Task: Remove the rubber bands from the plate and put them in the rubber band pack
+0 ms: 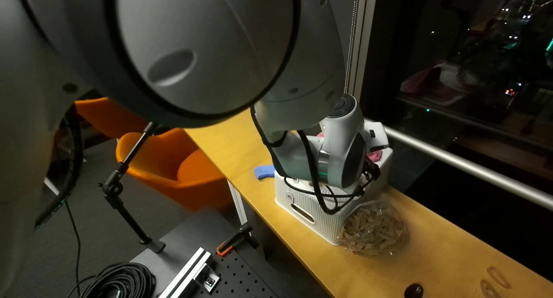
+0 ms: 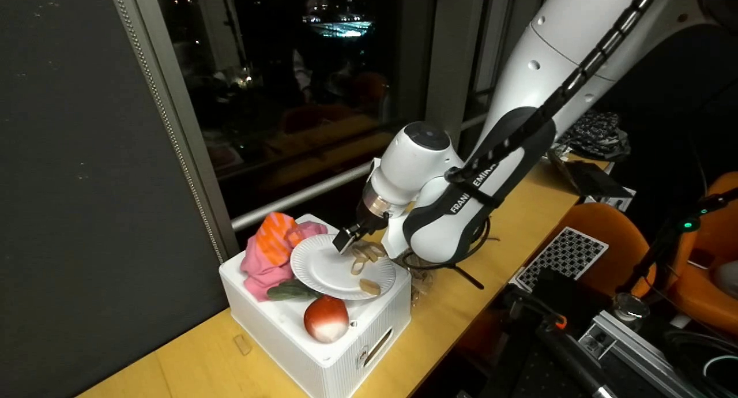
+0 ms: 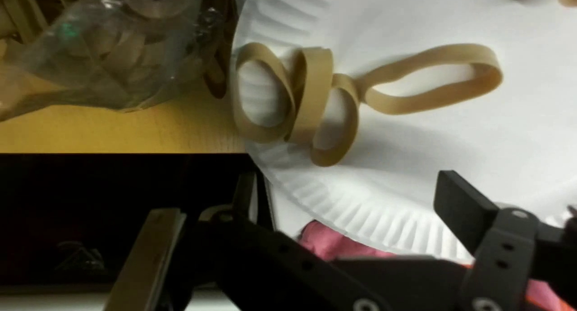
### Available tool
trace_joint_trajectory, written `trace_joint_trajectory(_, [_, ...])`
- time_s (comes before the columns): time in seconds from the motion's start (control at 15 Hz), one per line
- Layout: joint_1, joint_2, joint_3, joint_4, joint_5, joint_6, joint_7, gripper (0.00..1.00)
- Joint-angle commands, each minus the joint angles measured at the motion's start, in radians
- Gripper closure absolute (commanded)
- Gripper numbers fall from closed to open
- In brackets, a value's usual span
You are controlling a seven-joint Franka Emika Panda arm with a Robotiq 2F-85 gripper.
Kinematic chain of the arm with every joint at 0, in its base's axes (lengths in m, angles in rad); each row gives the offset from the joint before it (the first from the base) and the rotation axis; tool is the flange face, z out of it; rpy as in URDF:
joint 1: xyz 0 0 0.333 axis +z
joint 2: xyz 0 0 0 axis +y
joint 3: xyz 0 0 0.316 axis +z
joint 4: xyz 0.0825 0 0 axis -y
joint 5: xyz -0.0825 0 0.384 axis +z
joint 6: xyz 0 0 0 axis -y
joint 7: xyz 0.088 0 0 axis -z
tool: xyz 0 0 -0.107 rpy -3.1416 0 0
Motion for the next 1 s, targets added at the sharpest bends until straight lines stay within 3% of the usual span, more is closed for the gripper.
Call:
trace_joint_trajectory(0.0, [0.001,0.026,0.051,0.022,0.193,-0.015,-0.166,0.00])
trace_joint_trajectory(0.47, [0.035,-0.084,0.018,-0.115,0.354,-0.035,-0.239,0.00])
trace_joint_trajectory(0.93, [0.064,-0.092,-0.066,-0.123,0.345,-0.104,-0.304,0.00])
